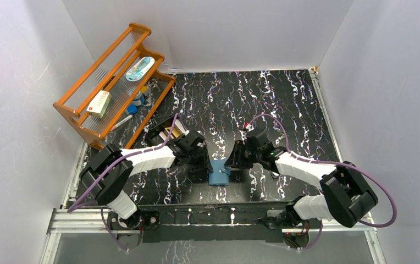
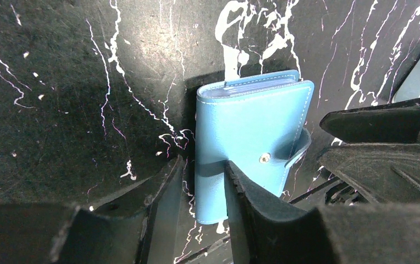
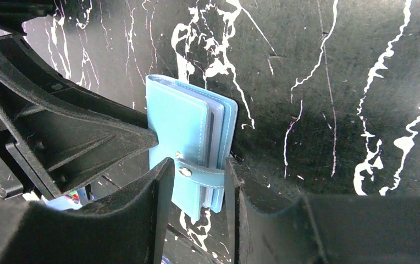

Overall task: Put the credit cards into the card holder
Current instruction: Close the card holder at the center of the board.

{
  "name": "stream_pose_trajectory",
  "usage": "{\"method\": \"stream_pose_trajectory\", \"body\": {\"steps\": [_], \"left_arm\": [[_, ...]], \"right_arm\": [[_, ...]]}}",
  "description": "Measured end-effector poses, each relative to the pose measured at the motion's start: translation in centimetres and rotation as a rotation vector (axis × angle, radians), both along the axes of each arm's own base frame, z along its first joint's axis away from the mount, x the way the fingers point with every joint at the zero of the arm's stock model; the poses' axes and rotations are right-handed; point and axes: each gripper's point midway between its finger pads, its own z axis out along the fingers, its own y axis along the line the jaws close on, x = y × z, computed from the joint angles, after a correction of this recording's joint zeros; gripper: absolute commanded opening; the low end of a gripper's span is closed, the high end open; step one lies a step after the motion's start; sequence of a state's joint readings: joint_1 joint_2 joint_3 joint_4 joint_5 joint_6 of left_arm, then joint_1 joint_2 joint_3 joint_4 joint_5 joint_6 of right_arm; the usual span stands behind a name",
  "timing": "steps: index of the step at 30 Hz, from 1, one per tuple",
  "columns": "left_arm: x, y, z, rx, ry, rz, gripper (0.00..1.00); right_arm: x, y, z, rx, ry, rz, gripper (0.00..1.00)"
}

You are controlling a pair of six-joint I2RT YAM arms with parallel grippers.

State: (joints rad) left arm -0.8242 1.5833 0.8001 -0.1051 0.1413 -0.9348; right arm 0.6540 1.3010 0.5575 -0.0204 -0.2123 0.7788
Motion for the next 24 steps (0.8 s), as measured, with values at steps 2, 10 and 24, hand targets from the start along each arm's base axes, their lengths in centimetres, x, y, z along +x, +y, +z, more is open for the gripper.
{"method": "stream_pose_trajectory", "body": {"steps": [2, 10, 24], "left_arm": [[0.0, 0.0, 0.0, -0.001, -0.001, 0.000, 0.30], [0.1, -0.3, -0.2, -0.007, 0.002, -0.004, 0.29], [0.1, -0.5, -0.1, -0.021, 0.004, -0.004, 0.26]], "right_arm": [[0.0, 0.1, 0.1, 0.007, 0.001, 0.000, 0.45], [-0.7, 1.0, -0.4, 0.013, 0.020, 0.034, 0.39], [-1.9, 1.8, -1.9, -0.026, 0.041, 0.072, 0.41]]}}
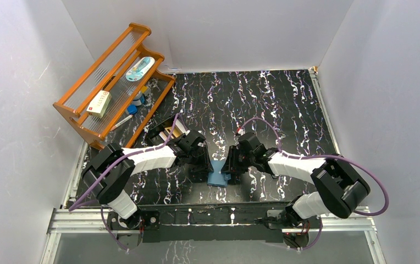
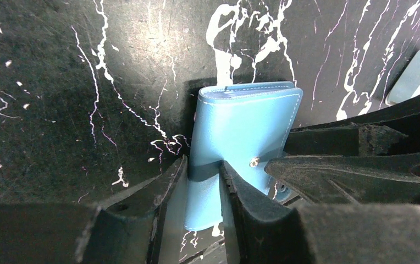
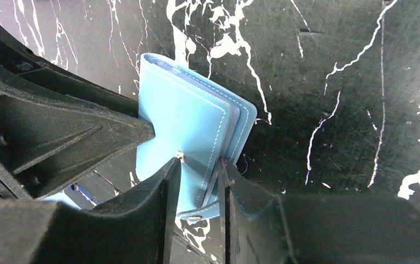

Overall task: Put the credit cards into the card holder
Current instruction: Close the card holder at the center of the board.

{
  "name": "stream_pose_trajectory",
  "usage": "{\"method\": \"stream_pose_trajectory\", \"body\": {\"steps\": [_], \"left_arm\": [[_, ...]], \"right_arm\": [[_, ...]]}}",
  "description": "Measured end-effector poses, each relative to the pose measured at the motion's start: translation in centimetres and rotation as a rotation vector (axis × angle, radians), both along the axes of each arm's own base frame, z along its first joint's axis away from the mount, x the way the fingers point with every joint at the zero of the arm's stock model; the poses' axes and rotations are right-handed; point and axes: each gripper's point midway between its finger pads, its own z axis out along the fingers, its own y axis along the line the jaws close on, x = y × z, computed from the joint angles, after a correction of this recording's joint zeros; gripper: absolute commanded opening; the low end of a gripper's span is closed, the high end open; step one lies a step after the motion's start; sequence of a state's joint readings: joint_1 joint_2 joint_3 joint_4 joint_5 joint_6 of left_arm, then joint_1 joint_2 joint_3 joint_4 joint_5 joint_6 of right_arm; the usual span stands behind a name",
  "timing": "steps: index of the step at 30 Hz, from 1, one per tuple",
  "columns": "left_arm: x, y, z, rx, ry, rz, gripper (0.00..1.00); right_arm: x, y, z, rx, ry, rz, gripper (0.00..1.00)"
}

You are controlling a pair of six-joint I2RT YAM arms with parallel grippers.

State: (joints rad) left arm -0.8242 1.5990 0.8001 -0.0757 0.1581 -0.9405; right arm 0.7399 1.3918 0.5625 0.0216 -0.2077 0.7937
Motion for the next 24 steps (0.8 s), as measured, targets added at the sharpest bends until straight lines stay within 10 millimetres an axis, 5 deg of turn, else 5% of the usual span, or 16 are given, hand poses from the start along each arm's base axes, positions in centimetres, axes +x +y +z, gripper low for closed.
{"method": "stream_pose_trajectory", "body": {"steps": [12, 24], "left_arm": [[-0.2, -0.5, 0.2, -0.031, 0.026, 0.020, 0.26], [-0.9, -0.9, 0.2, -0.049, 0.046, 0.021, 0.26]], "right_arm": [[1.2, -1.6, 3.7, -0.058, -0.112, -0.047, 0.44], [-0.5, -1.1, 2.1, -0.013, -0.032, -0.025, 0.36]]}}
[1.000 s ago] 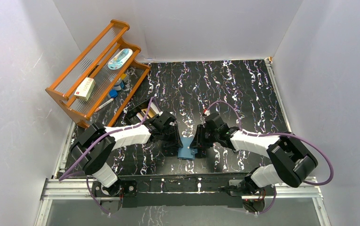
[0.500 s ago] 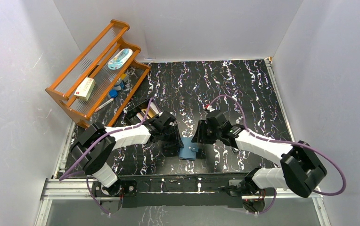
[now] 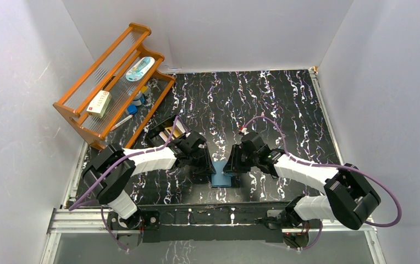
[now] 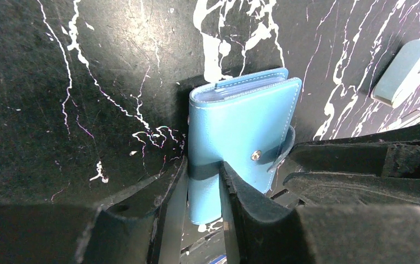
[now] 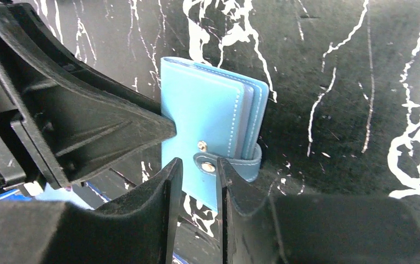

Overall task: Put the credit cards into the card holder
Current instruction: Close the card holder at the center of the board.

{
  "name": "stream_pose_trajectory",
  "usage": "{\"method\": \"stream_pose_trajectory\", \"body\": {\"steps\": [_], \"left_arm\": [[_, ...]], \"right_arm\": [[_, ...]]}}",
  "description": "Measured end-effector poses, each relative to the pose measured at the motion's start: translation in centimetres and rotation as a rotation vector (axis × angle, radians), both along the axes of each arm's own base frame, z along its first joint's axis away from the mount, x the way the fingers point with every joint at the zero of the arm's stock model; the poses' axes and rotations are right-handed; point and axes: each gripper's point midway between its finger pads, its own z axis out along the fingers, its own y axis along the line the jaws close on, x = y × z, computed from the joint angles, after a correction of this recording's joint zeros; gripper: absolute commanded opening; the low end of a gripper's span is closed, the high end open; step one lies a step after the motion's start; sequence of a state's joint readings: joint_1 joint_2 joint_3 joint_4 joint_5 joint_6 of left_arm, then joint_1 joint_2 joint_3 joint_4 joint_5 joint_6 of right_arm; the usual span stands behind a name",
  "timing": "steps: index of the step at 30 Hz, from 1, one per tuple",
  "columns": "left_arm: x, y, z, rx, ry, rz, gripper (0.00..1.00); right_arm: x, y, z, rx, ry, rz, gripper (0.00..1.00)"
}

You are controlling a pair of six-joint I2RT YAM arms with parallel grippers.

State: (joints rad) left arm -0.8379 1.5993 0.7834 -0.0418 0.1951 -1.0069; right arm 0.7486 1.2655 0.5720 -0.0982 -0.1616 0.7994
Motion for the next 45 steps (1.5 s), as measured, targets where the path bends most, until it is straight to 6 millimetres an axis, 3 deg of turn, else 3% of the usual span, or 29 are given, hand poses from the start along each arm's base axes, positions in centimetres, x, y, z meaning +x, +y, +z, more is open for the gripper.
{"method": "stream_pose_trajectory", "body": {"steps": [6, 24, 34, 45], "left_arm": [[-0.1, -0.1, 0.0, -0.004, 0.003, 0.002, 0.26], [-0.3, -0.4, 0.1, -0.018, 0.013, -0.005, 0.30], [-0.3, -0.5, 0.2, -0.026, 0.013, -0.013, 0.25], [-0.4, -0.8, 0.5, -0.048, 0.021, -0.010, 0.29]], "right_arm": [[0.1, 0.9, -0.1, 0.032, 0.004, 0.008, 0.34], [-0.4, 0.2, -1.0, -0.012, 0.023, 0.001, 0.31], [-0.6, 0.3, -1.1, -0.023, 0.021, -0.010, 0.31], [0.1, 0.5, 0.0, -0.049, 0.009, -0.026, 0.33]]}}
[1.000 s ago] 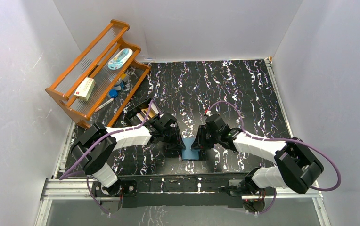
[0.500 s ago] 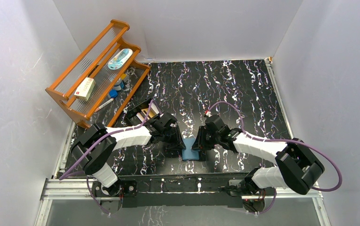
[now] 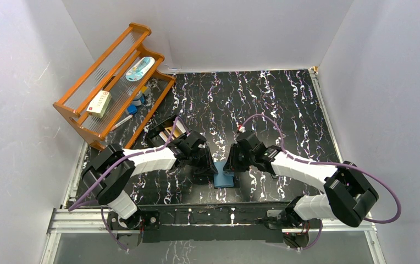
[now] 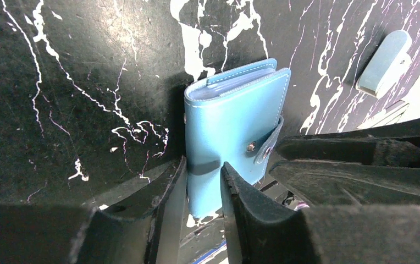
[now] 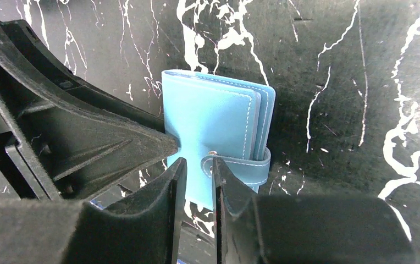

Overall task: Put the credit cards into the card holder
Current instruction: Close the card holder at the center of the board.

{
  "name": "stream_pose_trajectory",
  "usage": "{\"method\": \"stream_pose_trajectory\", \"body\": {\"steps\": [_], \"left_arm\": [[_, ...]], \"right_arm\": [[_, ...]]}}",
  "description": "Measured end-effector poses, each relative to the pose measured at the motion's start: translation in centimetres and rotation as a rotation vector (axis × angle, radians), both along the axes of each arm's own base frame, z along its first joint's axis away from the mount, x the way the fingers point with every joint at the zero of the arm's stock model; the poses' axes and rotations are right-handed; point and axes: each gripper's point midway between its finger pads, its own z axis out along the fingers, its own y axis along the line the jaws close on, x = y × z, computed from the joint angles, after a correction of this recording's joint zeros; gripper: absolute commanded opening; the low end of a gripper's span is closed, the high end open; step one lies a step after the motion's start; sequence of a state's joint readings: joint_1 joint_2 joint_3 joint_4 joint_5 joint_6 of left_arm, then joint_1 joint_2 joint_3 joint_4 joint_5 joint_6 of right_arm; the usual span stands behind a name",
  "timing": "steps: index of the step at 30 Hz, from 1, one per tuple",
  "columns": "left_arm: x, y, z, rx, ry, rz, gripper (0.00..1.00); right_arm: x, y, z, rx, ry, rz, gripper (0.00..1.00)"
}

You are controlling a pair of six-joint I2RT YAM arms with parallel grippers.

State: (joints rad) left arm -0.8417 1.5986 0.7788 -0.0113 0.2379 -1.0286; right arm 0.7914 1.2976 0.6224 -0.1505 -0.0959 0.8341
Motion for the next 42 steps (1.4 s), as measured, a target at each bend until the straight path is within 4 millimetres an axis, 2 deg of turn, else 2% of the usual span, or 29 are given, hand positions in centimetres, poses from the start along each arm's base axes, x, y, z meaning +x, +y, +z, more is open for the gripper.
{"method": "stream_pose_trajectory", "body": {"steps": [8, 13, 17, 23, 28, 33, 36, 42], "left_arm": [[0.0, 0.2, 0.5, -0.002, -0.013, -0.009, 0.31], [0.1, 0.5, 0.4, 0.015, -0.028, -0.026, 0.32], [0.9, 0.2, 1.3, 0.024, -0.048, -0.039, 0.32], [2.0, -0.6, 2.7, 0.004, -0.092, -0.048, 0.23], [2.1, -0.8, 2.6, 0.009, -0.094, -0.062, 0.18], [2.5, -1.2, 1.3, 0.028, -0.079, -0.076, 0.14], [2.5, -1.4, 0.3, 0.035, -0.065, -0.087, 0.14], [3.0, -2.2, 0.2, 0.012, -0.062, -0.094, 0.14]], "right_arm": [[-0.8, -0.7, 1.5, -0.104, -0.052, 0.016, 0.35], [-1.5, -1.2, 0.8, -0.123, -0.037, 0.018, 0.33], [-1.8, -1.3, 0.1, -0.120, -0.022, 0.013, 0.32], [-1.2, -0.5, 0.7, -0.082, -0.051, 0.010, 0.32], [-1.0, -0.3, 0.3, -0.085, -0.048, 0.011, 0.32], [-1.1, -0.4, -0.4, -0.103, -0.032, 0.012, 0.32], [-1.1, -0.1, -0.2, -0.089, -0.036, 0.017, 0.32], [-1.1, -0.2, -0.2, -0.092, -0.038, 0.020, 0.32]]}}
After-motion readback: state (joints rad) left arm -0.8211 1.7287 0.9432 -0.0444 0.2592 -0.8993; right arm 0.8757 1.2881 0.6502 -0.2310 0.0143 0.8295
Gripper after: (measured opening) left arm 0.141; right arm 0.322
